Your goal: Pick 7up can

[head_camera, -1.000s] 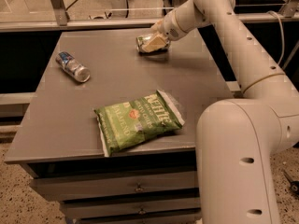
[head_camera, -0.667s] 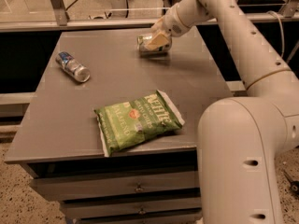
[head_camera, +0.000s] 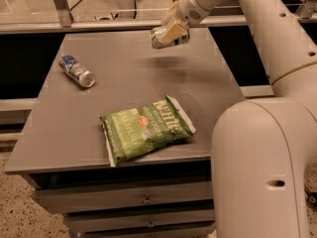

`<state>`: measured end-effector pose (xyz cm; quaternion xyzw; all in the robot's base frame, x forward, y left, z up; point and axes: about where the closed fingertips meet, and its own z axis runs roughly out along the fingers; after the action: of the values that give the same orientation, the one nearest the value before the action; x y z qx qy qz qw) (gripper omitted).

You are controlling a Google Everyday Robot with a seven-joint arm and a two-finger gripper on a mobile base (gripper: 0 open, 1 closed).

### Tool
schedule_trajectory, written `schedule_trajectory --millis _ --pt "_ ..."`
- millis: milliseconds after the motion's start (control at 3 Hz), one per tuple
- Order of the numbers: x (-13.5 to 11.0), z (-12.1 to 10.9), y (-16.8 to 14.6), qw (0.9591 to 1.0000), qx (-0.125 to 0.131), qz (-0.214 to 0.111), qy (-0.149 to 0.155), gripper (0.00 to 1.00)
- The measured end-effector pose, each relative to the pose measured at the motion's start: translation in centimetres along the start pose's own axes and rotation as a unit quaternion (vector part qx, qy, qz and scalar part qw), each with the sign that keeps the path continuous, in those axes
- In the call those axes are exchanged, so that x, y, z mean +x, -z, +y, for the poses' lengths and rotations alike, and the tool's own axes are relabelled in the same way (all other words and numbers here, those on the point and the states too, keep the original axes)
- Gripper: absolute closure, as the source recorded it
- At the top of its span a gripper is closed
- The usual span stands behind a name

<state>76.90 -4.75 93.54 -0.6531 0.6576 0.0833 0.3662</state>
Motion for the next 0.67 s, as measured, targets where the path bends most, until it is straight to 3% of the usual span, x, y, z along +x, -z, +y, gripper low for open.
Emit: schedule_trajectory --millis 667 --pt "0.4 4.4 -3.1 0.9947 -0.073 -0.047 -0.055 1.00"
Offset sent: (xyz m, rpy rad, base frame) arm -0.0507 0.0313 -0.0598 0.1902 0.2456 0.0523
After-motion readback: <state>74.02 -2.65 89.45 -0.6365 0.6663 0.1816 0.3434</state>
